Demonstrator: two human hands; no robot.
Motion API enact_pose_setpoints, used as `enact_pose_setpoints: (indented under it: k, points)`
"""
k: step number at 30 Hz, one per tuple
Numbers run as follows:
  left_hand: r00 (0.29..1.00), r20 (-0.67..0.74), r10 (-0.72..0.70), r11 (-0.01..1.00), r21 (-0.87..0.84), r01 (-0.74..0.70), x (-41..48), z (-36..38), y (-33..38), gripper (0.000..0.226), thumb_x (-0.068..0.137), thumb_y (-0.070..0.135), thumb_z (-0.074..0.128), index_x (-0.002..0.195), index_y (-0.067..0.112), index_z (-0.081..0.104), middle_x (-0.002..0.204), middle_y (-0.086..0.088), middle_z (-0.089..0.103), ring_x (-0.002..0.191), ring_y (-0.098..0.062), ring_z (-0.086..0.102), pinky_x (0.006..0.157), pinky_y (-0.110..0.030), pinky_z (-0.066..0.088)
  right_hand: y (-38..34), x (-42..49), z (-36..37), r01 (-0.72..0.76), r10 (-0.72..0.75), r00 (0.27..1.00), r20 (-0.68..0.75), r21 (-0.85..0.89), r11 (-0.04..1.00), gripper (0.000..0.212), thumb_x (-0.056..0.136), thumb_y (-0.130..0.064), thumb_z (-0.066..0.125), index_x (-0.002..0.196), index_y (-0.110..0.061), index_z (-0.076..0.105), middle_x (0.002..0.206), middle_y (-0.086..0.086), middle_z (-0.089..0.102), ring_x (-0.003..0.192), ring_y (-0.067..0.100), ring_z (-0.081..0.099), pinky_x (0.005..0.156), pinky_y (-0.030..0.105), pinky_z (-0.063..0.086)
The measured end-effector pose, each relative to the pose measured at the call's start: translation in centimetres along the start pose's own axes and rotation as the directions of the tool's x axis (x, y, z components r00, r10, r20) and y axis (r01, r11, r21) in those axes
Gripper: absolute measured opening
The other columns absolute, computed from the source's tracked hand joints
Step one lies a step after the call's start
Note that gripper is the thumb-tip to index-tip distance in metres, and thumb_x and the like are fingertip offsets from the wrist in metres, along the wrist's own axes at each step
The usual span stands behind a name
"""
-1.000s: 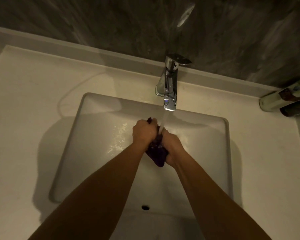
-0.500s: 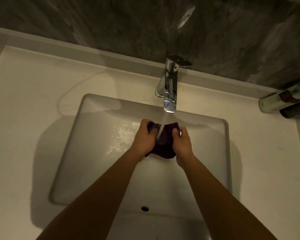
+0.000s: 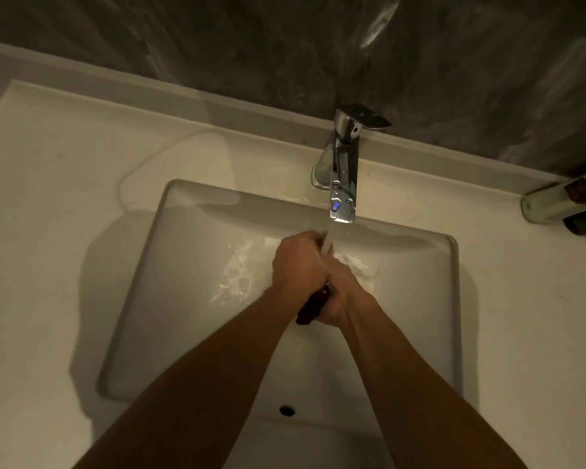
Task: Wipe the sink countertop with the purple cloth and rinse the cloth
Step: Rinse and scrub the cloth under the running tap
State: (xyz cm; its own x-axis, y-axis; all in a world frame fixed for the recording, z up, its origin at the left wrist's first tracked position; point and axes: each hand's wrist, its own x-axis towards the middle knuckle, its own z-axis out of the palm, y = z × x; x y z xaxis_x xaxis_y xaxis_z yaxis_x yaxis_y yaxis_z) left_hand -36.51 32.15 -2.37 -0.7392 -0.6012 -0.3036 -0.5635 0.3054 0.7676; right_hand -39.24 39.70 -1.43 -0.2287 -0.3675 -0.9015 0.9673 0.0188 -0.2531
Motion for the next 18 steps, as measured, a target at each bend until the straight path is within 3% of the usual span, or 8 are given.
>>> enact_pose_setpoints:
  k: [3, 5, 7, 9, 11, 13, 15, 18]
  points:
    - [0.994, 0.078, -0.079, 0.993, 0.096, 0.071, 1.7, -0.3, -2.0, 0.047, 0.1, 0.044, 0.048, 0.063, 0.016, 0.051, 0.08, -0.019, 0.07, 0.081, -0.04, 0.067, 0.072, -0.039, 0.053, 0.7, 1.0, -0.5, 0.164, -0.271, 0.941, -0.205, -0.426, 0.89, 0.023, 0.099, -0.016, 0.056, 0.103, 0.003, 0.069, 0.079, 0.017, 0.069, 0.067, 0.027, 0.069, 0.054, 0.034, 0.058]
    - [0.984, 0.098, -0.15, 0.987, 0.08, 0.143, 2.4, -0.4, -3.1, 0.053, 0.102, 0.047, 0.044, 0.058, 0.017, 0.048, 0.072, -0.015, 0.064, 0.079, -0.039, 0.066, 0.071, -0.037, 0.048, 0.8, 1.1, -1.0, 0.29, -0.496, 0.847, -0.193, -0.614, 0.734, 0.027, 0.103, -0.022, 0.053, 0.1, 0.0, 0.067, 0.092, 0.021, 0.073, 0.084, 0.035, 0.074, 0.07, 0.044, 0.064]
    - [0.969, 0.135, -0.208, 0.977, -0.018, 0.212, 2.8, -0.7, -4.2, 0.053, 0.102, 0.051, 0.047, 0.061, 0.016, 0.049, 0.067, -0.008, 0.059, 0.076, -0.033, 0.063, 0.071, -0.038, 0.047, 0.7, 0.9, -1.7, 0.376, -0.599, 0.785, -0.158, -0.646, 0.664, 0.025, 0.104, -0.029, 0.053, 0.105, -0.005, 0.062, 0.105, 0.02, 0.07, 0.099, 0.036, 0.071, 0.088, 0.05, 0.06]
    - [0.93, 0.231, -0.285, 0.893, -0.289, 0.345, 2.5, -0.9, -4.5, 0.044, 0.099, 0.052, 0.055, 0.074, 0.015, 0.052, 0.075, -0.009, 0.061, 0.072, -0.027, 0.061, 0.068, -0.044, 0.056, 0.6, 1.4, -2.8, 0.379, -0.603, 0.769, -0.212, -0.609, 0.697, 0.022, 0.106, -0.028, 0.051, 0.111, -0.008, 0.059, 0.111, 0.017, 0.069, 0.103, 0.033, 0.069, 0.087, 0.046, 0.059]
    - [0.9, 0.323, -0.294, 0.825, -0.391, 0.409, 1.4, -0.8, -3.7, 0.025, 0.1, 0.039, 0.058, 0.088, 0.018, 0.053, 0.084, -0.009, 0.062, 0.07, -0.025, 0.059, 0.053, -0.035, 0.054, 0.2, 2.2, -3.4, 0.359, -0.54, 0.775, -0.328, -0.475, 0.804, 0.022, 0.108, -0.028, 0.048, 0.118, -0.011, 0.059, 0.113, 0.014, 0.068, 0.102, 0.031, 0.069, 0.077, 0.039, 0.06]
    - [0.951, 0.261, -0.169, 0.914, -0.319, 0.25, -0.1, 0.0, -2.2, 0.011, 0.1, 0.027, 0.057, 0.099, 0.016, 0.055, 0.091, -0.011, 0.065, 0.077, -0.027, 0.061, 0.061, -0.033, 0.05, -0.3, 3.1, -3.8, 0.331, -0.434, 0.827, -0.357, -0.314, 0.89, 0.023, 0.106, -0.03, 0.047, 0.115, -0.015, 0.062, 0.112, 0.014, 0.071, 0.099, 0.034, 0.071, 0.072, 0.04, 0.06]
    - [0.983, 0.181, -0.024, 0.983, -0.177, 0.056, -1.9, 1.1, -0.5, 0.015, 0.1, 0.027, 0.055, 0.11, 0.014, 0.056, 0.104, -0.015, 0.066, 0.091, -0.031, 0.065, 0.075, -0.037, 0.05, -0.2, 3.3, -3.6, 0.297, -0.343, 0.905, -0.252, -0.203, 0.933, 0.019, 0.102, -0.03, 0.054, 0.101, -0.016, 0.067, 0.099, 0.012, 0.074, 0.085, 0.029, 0.074, 0.07, 0.038, 0.058]
    - [0.991, 0.07, 0.111, 0.991, 0.07, -0.116, -4.2, 1.7, 1.6, 0.025, 0.101, 0.035, 0.053, 0.12, 0.018, 0.058, 0.118, -0.013, 0.059, 0.097, -0.03, 0.064, 0.082, -0.041, 0.055, 1.3, 1.6, -1.1, 0.435, -0.433, 0.899, -0.055, 0.026, 0.9, 0.039, 0.1, -0.053, 0.051, 0.09, -0.017, 0.063, 0.08, 0.003, 0.069, 0.069, 0.007, 0.066, 0.066, 0.023, 0.053]
